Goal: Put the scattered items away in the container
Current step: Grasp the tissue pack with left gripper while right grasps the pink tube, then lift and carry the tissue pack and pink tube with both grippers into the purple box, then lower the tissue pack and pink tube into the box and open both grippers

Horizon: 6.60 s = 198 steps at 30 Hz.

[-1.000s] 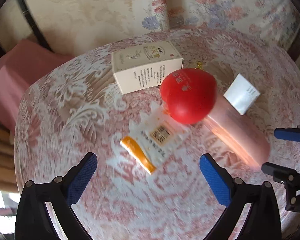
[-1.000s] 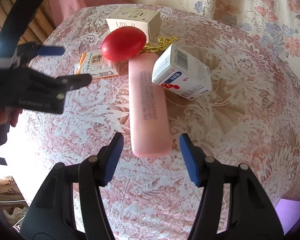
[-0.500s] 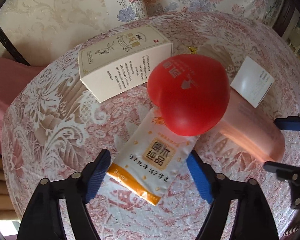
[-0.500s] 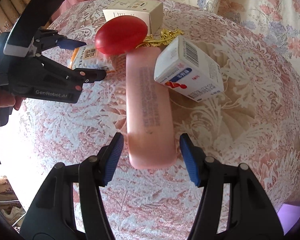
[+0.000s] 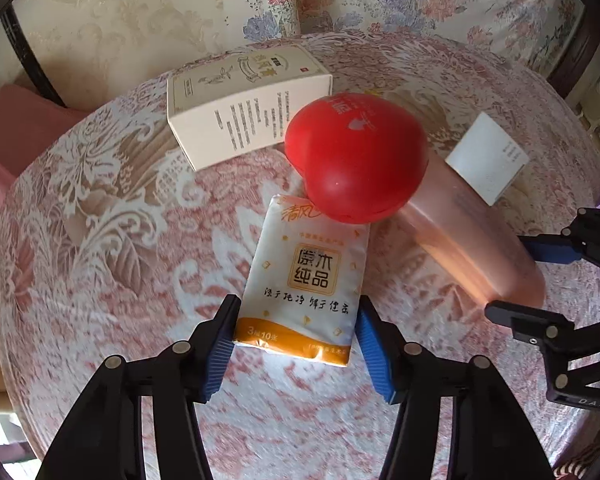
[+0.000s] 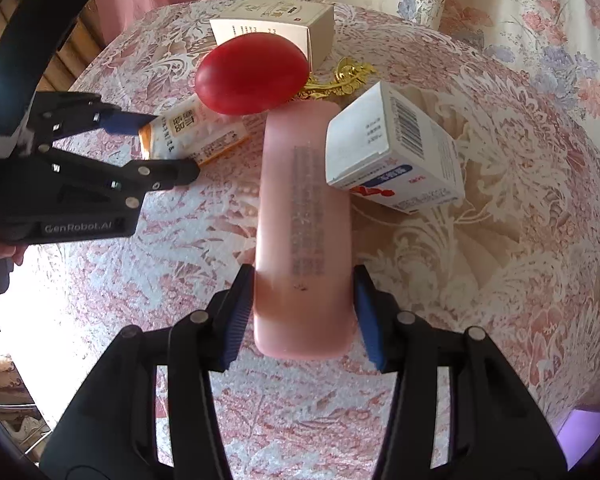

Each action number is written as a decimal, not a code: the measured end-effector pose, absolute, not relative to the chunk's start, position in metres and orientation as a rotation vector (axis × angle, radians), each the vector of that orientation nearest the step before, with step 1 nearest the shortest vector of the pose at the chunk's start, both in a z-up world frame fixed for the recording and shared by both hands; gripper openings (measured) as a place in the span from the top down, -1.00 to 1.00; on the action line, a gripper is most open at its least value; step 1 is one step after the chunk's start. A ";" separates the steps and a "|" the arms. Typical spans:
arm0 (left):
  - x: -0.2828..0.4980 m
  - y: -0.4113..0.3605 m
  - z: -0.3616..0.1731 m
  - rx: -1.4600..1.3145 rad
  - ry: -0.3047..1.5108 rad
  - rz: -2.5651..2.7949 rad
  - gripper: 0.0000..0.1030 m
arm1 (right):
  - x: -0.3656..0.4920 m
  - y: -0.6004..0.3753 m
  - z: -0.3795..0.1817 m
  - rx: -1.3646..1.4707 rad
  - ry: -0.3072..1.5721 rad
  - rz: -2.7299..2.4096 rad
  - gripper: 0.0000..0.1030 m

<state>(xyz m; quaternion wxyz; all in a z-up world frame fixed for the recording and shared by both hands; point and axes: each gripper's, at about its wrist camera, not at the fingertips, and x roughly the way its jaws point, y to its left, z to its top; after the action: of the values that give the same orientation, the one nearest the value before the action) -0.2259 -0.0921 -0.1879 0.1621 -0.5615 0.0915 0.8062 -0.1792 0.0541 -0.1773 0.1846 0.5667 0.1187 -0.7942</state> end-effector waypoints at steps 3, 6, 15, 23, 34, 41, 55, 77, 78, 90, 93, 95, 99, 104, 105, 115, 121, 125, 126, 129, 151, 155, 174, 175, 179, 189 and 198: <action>-0.213 -0.091 -0.188 -1.599 0.227 2.301 -0.11 | -0.170 0.055 -0.174 1.595 0.325 -2.233 0.00; -0.198 -0.088 -0.189 -1.598 0.198 2.298 -0.10 | -0.161 0.056 -0.170 1.589 0.315 -2.229 0.00; -0.159 -0.087 -0.184 -1.594 0.160 2.307 -0.10 | -0.134 0.063 -0.167 1.575 0.300 -2.211 0.00; -0.125 -0.081 -0.189 -1.624 0.145 2.300 -0.09 | -0.106 0.072 -0.173 1.597 0.314 -2.176 0.00; -0.122 -0.072 -0.190 -1.639 0.214 2.297 -0.10 | -0.094 0.079 -0.180 1.612 0.336 -2.169 0.00; -0.130 -0.064 -0.188 -1.628 0.242 2.317 -0.11 | -0.103 0.074 -0.186 1.634 0.346 -2.141 -0.02; -0.143 -0.050 -0.194 -1.631 0.244 2.323 -0.04 | -0.116 0.063 -0.188 1.604 0.377 -2.164 0.01; -0.095 -0.015 -0.134 -1.532 0.208 2.368 -0.03 | -0.073 0.113 -0.132 1.551 0.256 -2.244 0.01; -0.090 -0.011 -0.128 -1.524 0.207 2.370 -0.03 | -0.069 0.120 -0.127 1.546 0.256 -2.246 0.01; -0.054 0.106 -0.065 -1.369 0.219 2.340 -0.04 | -0.036 0.233 -0.068 1.527 0.210 -2.354 0.01; -0.047 0.146 -0.051 -1.319 0.229 2.314 -0.04 | -0.029 0.268 -0.058 1.523 0.185 -2.390 0.01; -0.042 0.166 -0.042 -1.293 0.254 2.312 -0.03 | -0.025 0.288 -0.052 1.525 0.170 -2.407 0.01; -0.039 0.203 -0.028 -1.258 0.237 2.290 -0.04 | -0.016 0.332 -0.040 1.511 0.109 -2.440 0.01; -0.034 0.252 -0.012 -1.208 0.260 2.271 -0.03 | -0.008 0.376 -0.032 1.496 0.078 -2.476 0.01; -0.033 0.262 -0.010 -1.201 0.265 2.264 -0.04 | -0.007 0.386 -0.031 1.498 0.070 -2.484 0.01; -0.019 0.360 -0.016 -1.194 0.291 2.151 -0.04 | 0.013 0.485 -0.037 1.568 -0.019 -2.563 0.01; -0.008 0.416 -0.034 -1.255 0.315 2.051 -0.04 | 0.027 0.543 -0.052 1.676 -0.094 -2.610 0.01; 0.000 0.448 -0.049 -1.292 0.339 1.986 -0.04 | 0.031 0.576 -0.067 1.788 -0.123 -2.615 0.01; 0.002 0.457 -0.055 -1.310 0.347 1.967 -0.04 | 0.032 0.584 -0.071 1.819 -0.130 -2.613 0.01; 0.005 0.473 -0.069 -1.352 0.354 1.930 -0.04 | 0.033 0.603 -0.084 1.895 -0.149 -2.601 0.01; 0.008 0.522 -0.116 -1.512 0.387 1.849 -0.03 | 0.021 0.616 -0.103 2.055 0.092 -2.627 0.02; 0.005 0.529 -0.120 -1.513 0.406 1.851 -0.03 | 0.020 0.614 -0.103 2.053 0.171 -2.632 0.02; 0.000 0.524 -0.116 -1.524 0.305 1.845 -0.09 | 0.014 0.625 -0.100 2.034 0.122 -2.622 0.02; 0.000 0.524 -0.117 -1.524 0.296 1.840 -0.11 | 0.014 0.626 -0.100 2.033 0.113 -2.622 0.02; -0.001 0.522 -0.116 -1.518 0.277 1.845 -0.25 | 0.013 0.629 -0.099 2.026 0.093 -2.625 0.02; -0.003 0.519 -0.111 -1.473 0.247 1.854 -0.50 | 0.013 0.634 -0.095 2.011 -0.018 -2.594 0.01; 0.001 0.524 -0.096 -1.416 0.268 1.863 -0.55 | 0.014 0.634 -0.089 1.987 -0.063 -2.602 0.00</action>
<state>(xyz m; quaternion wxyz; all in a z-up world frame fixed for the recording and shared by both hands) 0.0012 0.5245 -0.0957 0.3831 -0.5553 0.1052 0.7307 0.0139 0.6342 -0.0889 -0.0667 0.6055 -0.0193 -0.7928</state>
